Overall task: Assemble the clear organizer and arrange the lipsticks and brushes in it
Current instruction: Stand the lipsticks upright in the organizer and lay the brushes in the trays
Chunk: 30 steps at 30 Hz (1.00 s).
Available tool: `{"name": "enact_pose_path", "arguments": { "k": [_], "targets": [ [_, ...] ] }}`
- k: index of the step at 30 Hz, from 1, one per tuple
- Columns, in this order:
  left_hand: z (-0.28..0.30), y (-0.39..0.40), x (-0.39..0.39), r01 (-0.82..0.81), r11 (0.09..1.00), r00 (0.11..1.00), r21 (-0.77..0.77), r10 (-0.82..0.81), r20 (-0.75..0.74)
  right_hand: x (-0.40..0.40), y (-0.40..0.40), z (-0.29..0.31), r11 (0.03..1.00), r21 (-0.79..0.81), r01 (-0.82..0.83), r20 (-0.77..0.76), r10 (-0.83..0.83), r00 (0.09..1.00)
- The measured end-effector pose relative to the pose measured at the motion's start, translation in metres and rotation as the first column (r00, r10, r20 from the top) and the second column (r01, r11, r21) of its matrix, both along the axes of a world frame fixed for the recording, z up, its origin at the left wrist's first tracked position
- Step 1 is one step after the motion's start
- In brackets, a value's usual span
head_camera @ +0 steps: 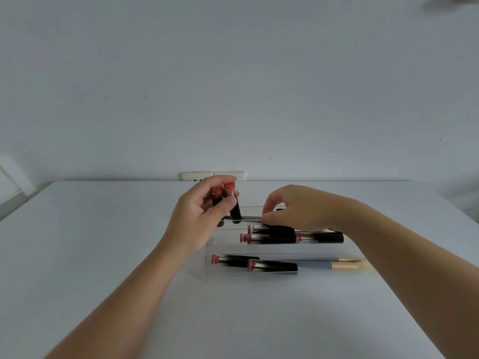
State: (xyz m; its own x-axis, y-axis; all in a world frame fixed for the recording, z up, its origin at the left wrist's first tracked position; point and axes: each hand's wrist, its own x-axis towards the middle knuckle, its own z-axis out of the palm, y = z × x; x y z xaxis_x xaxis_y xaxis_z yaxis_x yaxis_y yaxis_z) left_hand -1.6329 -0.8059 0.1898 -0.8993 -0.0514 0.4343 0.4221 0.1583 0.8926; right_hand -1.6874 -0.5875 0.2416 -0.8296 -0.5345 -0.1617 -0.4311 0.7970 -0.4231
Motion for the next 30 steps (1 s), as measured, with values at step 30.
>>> {"name": "enact_pose_path", "arguments": {
  "k": [30],
  "targets": [
    [-0.01, -0.001, -0.006, -0.056, 0.998, 0.998, 0.022, 0.056, -0.009, -0.001, 0.057, 0.004, 0.978, -0.175, 0.11, -0.075, -0.125, 0.989]
  ]
}}
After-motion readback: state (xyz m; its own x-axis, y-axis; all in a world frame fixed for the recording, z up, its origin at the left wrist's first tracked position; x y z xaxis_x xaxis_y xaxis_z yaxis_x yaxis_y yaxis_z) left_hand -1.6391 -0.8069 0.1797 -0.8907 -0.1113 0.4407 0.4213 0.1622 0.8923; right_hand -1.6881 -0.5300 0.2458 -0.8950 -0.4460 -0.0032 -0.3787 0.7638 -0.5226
